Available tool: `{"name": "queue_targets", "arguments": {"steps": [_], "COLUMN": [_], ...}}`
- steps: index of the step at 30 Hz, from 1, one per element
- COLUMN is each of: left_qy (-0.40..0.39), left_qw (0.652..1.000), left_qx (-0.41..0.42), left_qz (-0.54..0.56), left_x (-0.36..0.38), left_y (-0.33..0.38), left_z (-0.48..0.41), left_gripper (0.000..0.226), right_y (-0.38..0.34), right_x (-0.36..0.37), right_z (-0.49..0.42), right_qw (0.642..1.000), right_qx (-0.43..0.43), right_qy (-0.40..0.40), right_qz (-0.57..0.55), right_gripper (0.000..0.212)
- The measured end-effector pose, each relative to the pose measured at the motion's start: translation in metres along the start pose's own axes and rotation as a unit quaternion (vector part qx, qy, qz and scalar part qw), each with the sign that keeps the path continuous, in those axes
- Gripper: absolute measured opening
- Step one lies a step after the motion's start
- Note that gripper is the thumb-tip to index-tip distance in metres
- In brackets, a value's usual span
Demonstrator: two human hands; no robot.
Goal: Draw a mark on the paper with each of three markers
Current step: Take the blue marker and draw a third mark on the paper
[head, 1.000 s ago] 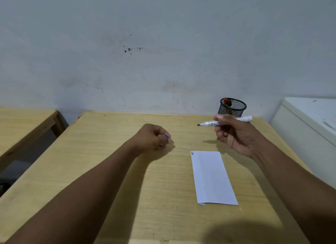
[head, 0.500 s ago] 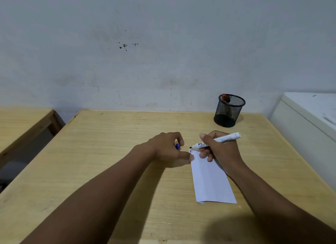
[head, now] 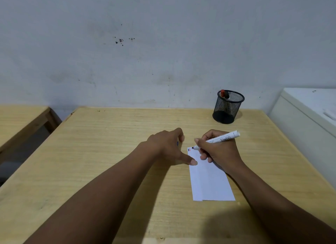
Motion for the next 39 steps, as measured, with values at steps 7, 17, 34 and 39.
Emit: {"name": "queue_targets", "arguments": {"steps": [7,17,34,39], "left_qy": [0.000,-0.012,-0.007,-0.021], "left_qw": [1.000,0.996,0.812,0.809], "left_qx": [-0.003,0.017,0.116,0.126], "left_qz": [0.000,0.084,0.572,0.573], "left_x": [0.000,-0.011,-0.116,-0.116], "left_y": [0.001,-0.007,0.057,0.073], "left_z": [0.000,-0.005,-0.014,-0.020], "left_gripper": [0.087,0.042,0.012,0.020], "right_y": [-0.001,0.000,-0.130,-0.129], "right_x": [0.003,-0.010,-0.039,-0.044], "right_z": [0.000,-0.008,-0.065,-0.070], "right_qw": [0.999,0.993,0.972,0.970], "right_qx": [-0.008,0.053,0.055,0.055], "right_qy": [-0.006,0.049,-0.006,0.001], "right_qz": [0.037,-0.088,-0.228,-0.236], "right_gripper": [0.028,0.028,0.014,0.015]}}
Point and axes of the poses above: each hand's wrist, its own z-axis away from the middle knuckle, its own x-axis out of the palm, y = z × x, the point moved 9 cm from there along -z, towards the middle knuckle, and after that the axes turned 7 degrees about -x, right-handed, at the moved point
